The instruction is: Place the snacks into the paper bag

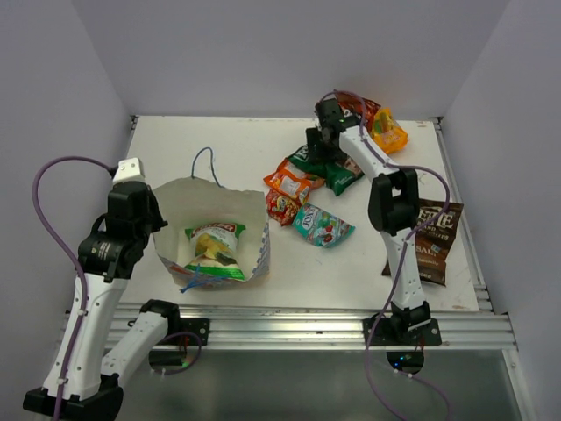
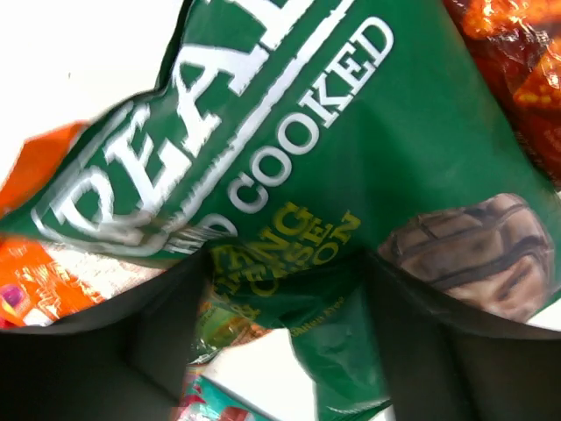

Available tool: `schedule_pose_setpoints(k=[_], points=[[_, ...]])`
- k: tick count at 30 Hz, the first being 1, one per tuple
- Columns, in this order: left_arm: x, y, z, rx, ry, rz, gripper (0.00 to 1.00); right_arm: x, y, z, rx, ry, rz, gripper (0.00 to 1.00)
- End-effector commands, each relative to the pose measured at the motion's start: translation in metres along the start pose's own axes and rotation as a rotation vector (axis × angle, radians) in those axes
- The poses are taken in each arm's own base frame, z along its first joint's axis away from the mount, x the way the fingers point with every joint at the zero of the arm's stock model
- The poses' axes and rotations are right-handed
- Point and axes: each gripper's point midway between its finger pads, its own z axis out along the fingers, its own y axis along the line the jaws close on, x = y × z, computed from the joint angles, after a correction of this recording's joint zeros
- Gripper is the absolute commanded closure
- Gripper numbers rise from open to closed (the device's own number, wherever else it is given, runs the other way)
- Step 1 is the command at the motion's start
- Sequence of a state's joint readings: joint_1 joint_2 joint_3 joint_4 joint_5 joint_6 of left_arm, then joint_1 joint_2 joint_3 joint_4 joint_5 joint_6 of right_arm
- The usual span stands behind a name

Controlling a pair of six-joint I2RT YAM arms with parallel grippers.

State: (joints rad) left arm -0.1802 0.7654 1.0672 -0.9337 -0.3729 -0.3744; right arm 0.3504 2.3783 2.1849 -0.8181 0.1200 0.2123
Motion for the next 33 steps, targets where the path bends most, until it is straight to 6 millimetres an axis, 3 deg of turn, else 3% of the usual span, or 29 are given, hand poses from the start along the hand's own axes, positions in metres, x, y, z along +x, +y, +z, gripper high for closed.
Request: schedule_pose_setpoints(k=[1, 2, 3, 4, 8, 10, 12, 13, 14, 15, 16, 17, 18, 20, 21, 23, 30, 33], points=[[-0.008, 0.001, -0.001, -0.013, -0.023, -0.005, 1.0, -0.017, -0.022, 0.003, 0.073, -0.056, -0.013, 0.35], [-0.008, 0.001, -0.001, -0.012, -0.02, -0.004, 1.0, -0.013, -0.024, 0.007, 0.078, -0.044, -0.018, 0.5], [-0.009, 0.0, -0.001, -0.011, -0.02, -0.002, 1.0, -0.003, -0.026, 0.012, 0.086, -0.017, -0.024, 0.96], [-0.008, 0.0, 0.0, -0.012, -0.016, 0.001, 1.0, -0.001, -0.03, 0.011, 0.105, -0.013, -0.022, 1.0], [-0.008, -0.002, 0.001, -0.004, -0.016, 0.002, 1.0, -0.001, -0.028, -0.014, 0.073, -0.045, -0.05, 1.0], [-0.006, -0.004, 0.003, 0.004, -0.015, 0.0, 1.0, -0.012, -0.028, -0.045, 0.051, -0.093, -0.055, 1.0], [-0.005, -0.007, 0.005, 0.018, -0.01, 0.0, 1.0, -0.027, -0.011, -0.08, -0.029, -0.149, -0.057, 1.0], [-0.005, -0.008, 0.005, 0.025, -0.01, -0.001, 1.0, -0.043, -0.002, -0.12, -0.072, -0.223, -0.051, 1.0], [-0.003, -0.009, 0.006, 0.031, -0.006, -0.001, 1.0, -0.056, 0.009, -0.147, -0.113, -0.279, -0.055, 1.0], [-0.003, -0.01, 0.006, 0.032, -0.004, 0.003, 1.0, -0.061, 0.034, -0.174, -0.19, -0.317, -0.081, 1.0], [-0.003, -0.01, 0.006, 0.034, -0.004, 0.003, 1.0, -0.067, 0.044, -0.212, -0.229, -0.37, -0.089, 1.0], [-0.003, -0.011, 0.007, 0.036, -0.002, 0.006, 1.0, -0.075, 0.069, -0.249, -0.285, -0.437, -0.12, 1.0], [-0.003, -0.011, 0.006, 0.039, -0.004, 0.006, 1.0, -0.076, 0.085, -0.274, -0.341, -0.466, -0.136, 1.0], [-0.003, -0.012, 0.006, 0.047, -0.002, 0.011, 1.0, -0.07, 0.108, -0.314, -0.425, -0.486, -0.149, 1.0], [-0.002, -0.013, 0.007, 0.05, -0.001, 0.012, 1.0, -0.072, 0.127, -0.35, -0.499, -0.538, -0.162, 1.0], [-0.002, -0.013, 0.006, 0.058, 0.0, 0.013, 1.0, -0.062, 0.147, -0.391, -0.621, -0.552, -0.155, 1.0], [0.0, -0.013, 0.004, 0.066, 0.003, 0.018, 1.0, -0.005, 0.214, -0.493, -1.046, -0.478, -0.133, 1.0], [0.0, -0.014, 0.003, 0.074, 0.001, 0.016, 1.0, 0.024, 0.239, -0.52, -1.176, -0.4, -0.165, 1.0]])
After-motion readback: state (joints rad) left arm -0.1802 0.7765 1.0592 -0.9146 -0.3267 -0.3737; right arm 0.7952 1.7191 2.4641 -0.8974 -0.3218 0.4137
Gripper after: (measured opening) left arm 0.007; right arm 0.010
